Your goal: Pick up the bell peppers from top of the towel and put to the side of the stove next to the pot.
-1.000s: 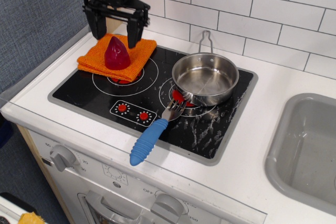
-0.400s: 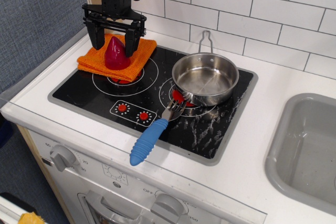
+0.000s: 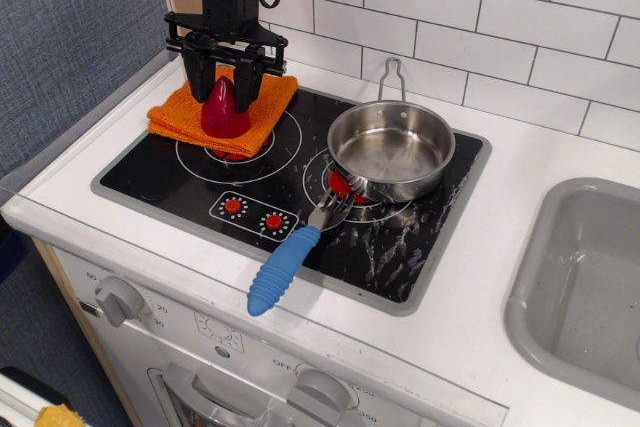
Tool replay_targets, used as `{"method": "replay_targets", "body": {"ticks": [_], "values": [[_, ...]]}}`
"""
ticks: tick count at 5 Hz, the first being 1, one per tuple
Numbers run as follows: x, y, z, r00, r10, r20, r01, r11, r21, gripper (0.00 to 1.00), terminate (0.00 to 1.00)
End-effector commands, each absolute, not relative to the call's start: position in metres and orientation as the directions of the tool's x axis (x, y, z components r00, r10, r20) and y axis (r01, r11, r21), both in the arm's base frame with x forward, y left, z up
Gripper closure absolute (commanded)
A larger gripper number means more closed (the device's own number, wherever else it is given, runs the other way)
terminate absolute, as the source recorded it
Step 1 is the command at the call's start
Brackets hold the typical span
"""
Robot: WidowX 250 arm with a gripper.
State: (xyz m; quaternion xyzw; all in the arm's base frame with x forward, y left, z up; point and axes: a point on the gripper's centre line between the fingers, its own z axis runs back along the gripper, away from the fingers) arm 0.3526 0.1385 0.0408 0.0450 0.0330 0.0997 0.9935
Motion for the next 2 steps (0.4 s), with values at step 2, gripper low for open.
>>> {"method": "replay_targets", "body": {"ticks": [2], "values": [[0.345, 0.066, 0.126, 0.987, 0.062, 0.148, -0.074, 0.994, 0.079, 1.00, 0.00]]}}
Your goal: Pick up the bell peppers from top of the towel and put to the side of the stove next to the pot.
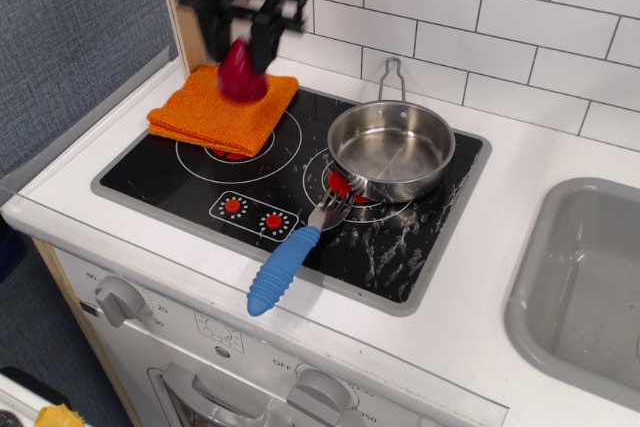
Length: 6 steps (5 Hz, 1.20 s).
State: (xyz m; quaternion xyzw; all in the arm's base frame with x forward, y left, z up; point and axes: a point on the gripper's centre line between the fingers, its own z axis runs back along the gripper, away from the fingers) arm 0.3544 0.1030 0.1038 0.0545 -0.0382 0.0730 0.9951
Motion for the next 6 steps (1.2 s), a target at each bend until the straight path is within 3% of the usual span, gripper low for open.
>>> {"method": "replay_targets", "body": {"ticks": [1, 3, 6], "values": [[0.324, 0.018, 0.103, 0.995, -0.063, 0.079, 0.060, 0.997, 0.038, 1.00, 0.00], [0.273, -0.058, 0.085, 0.975, -0.219, 0.025, 0.218, 0.976, 0.021, 1.00, 0.00], [0.286, -0.067, 0.048, 0.968, -0.249, -0.042, 0.251, 0.967, 0.052, 1.00, 0.00]]}}
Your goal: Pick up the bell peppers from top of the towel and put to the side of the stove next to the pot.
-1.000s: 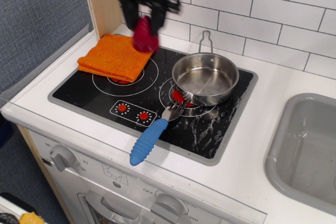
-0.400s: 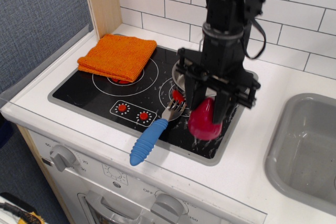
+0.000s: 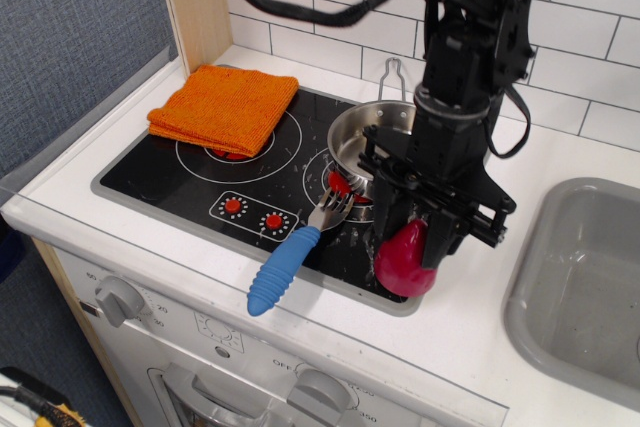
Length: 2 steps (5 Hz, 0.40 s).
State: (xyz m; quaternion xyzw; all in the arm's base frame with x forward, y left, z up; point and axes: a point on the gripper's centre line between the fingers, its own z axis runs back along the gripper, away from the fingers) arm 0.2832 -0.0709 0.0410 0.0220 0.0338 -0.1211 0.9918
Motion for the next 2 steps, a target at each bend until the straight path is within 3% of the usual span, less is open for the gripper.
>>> {"method": "replay_targets", "body": {"ticks": [1, 2], "values": [[0.2868, -0.0558, 0.0430, 0.974, -0.223, -0.050, 0.225, 0.973, 0.048, 1.00, 0.00], [0.2830, -0.0542, 0.0411, 0.972, -0.226, -0.061, 0.228, 0.973, 0.036, 1.00, 0.00]]}}
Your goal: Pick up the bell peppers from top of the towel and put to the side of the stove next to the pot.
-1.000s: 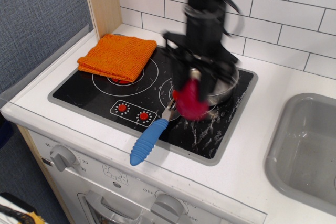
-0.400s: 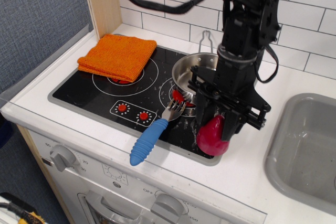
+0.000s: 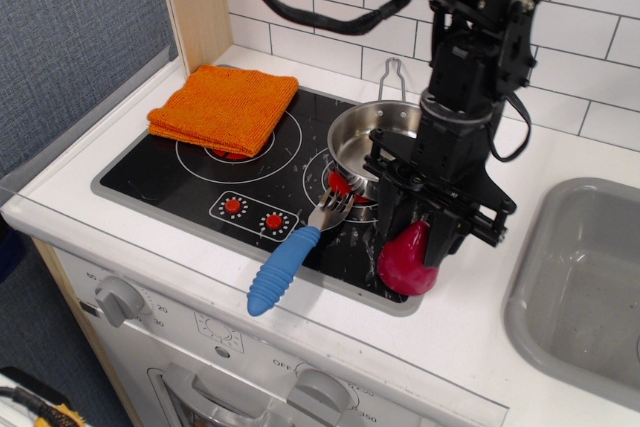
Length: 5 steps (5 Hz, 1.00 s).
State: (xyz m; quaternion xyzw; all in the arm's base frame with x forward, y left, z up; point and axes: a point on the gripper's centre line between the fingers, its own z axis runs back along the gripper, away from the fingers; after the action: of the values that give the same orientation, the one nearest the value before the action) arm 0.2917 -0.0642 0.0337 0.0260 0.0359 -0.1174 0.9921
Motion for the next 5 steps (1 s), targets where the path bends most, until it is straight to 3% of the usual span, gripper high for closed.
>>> {"method": "replay_targets", "body": {"ticks": [1, 3, 4, 5], "values": [[0.282, -0.053, 0.055, 0.972, -0.233, -0.018, 0.233, 0.972, 0.031, 0.00, 0.00], [0.282, -0.056, 0.101, 0.969, -0.224, 0.104, 0.219, 0.974, 0.064, 0.00, 0.00], [0.282, -0.056, 0.104, 0.974, -0.209, 0.094, 0.201, 0.976, 0.085, 0.00, 0.00], [0.283, -0.053, 0.093, 0.986, -0.161, 0.051, 0.152, 0.975, 0.161, 0.00, 0.00]]}}
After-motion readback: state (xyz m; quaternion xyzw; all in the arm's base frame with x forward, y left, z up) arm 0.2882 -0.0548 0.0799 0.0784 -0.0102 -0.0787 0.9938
